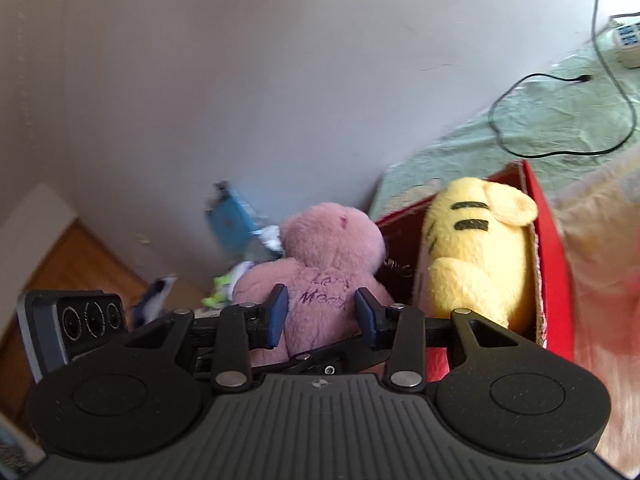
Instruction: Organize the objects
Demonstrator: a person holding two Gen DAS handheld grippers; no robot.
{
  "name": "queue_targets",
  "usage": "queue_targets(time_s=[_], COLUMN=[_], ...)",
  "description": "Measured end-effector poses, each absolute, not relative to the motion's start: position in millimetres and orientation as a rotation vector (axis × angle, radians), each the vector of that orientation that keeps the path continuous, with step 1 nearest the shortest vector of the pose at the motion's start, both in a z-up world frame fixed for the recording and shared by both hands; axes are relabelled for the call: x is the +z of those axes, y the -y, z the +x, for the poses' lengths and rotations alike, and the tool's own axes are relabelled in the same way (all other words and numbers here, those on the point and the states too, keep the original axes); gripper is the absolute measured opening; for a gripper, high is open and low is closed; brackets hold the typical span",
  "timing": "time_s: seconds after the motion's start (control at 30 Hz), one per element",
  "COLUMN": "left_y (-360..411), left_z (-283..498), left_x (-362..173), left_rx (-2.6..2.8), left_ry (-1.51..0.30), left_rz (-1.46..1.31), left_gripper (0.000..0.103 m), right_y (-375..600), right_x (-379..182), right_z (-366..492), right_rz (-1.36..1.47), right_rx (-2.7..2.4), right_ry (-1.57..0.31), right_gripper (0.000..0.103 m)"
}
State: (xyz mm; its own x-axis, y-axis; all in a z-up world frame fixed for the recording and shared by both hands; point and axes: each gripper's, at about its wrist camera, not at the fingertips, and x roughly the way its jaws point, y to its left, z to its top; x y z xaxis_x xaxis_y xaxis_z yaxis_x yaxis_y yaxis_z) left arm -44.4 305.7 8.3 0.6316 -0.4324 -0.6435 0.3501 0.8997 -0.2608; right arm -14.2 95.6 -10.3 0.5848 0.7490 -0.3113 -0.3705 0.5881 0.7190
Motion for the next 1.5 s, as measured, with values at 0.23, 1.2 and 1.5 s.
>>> queue_targets(time_s=[0.23, 1.2, 1.5], left_y=[-315.8, -353.8, -353.3], left_z=[-21.2, -80.6, -73.5], left_x=[-19.5, 0.9, 6.1], left_rx=[-0.46, -0.346, -0.306], left_ry=[-0.845, -0.78, -0.792], left_rz=[-0.102, 0.009, -0.025], left_gripper=[0.037, 0.08, 0.084], right_y=[-118.2, -139.8, -138.6], right_x=[-17.9, -18.9, -16.3], right_z=[-16.3, -24.4, -34.2], right_rz=[0.488, 0.44, 0.425], right_rx=[0.571, 0.514, 0.491], right_ry=[-0.668, -0.693, -0.693], right_gripper=[0.038, 0.038, 0.04])
